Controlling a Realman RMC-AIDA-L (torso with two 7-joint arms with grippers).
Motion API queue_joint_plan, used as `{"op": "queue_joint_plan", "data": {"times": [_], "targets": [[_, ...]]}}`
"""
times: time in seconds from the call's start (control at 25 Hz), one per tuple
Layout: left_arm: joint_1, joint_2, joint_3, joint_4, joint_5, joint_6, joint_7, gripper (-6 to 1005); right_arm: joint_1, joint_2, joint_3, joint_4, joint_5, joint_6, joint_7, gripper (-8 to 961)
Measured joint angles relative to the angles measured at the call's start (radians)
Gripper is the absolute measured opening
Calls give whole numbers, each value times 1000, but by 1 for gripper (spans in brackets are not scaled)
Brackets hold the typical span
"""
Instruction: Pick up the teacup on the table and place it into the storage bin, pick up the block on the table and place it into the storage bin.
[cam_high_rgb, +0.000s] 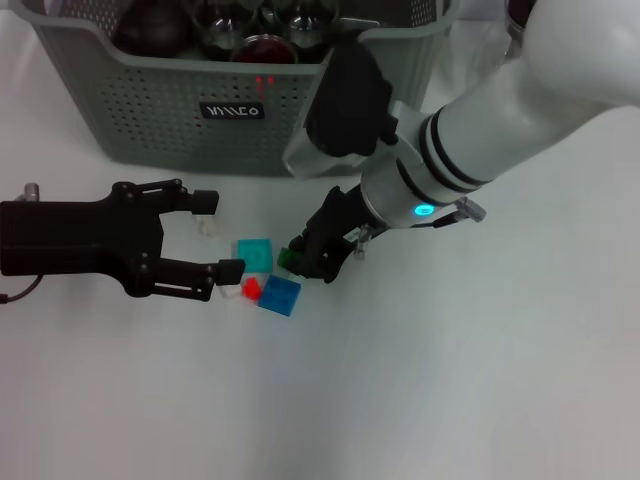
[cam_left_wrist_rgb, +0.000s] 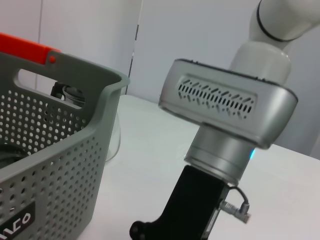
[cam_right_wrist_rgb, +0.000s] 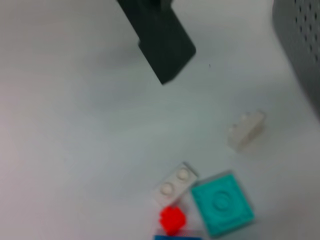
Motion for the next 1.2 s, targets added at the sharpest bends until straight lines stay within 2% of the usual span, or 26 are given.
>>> {"op": "queue_joint_plan", "data": {"times": [0.08,0.16,0.36,0.52,0.64,0.76,0.84,0.96,1.04,1.2], "targets": [[2,0,-7,0,9,1,0,947,-18,-12,38,-48,-19,-42,5,196],[2,0,-9,1,16,3,0,947,-36,-21,119,-106,-68,-105,17,197],[1,0,-9,6,24,10,-5,946,-64,-26,413,-302,-232,-377,68,197],[5,0,-9,8,26,12,-6,946,-31,-30,647,-455,-253,-574,147,197],[6,0,-9,8,28,12,-7,946,28,-32,823,-532,-245,-641,211,197],[2,0,-9,8,28,13,-8,946,100,-42,955,-532,-246,-613,244,196],[-1,0,-8,7,28,14,-8,946,136,-54,980,-495,-264,-552,253,196],[-2,0,-5,6,28,14,-8,946,181,-65,958,-399,-326,-424,251,196],[-4,0,-5,6,28,14,-9,946,216,-64,922,-301,-398,-331,247,203],[-9,1,-6,4,28,10,-17,945,275,-38,853,-125,-524,-138,237,229]]}}
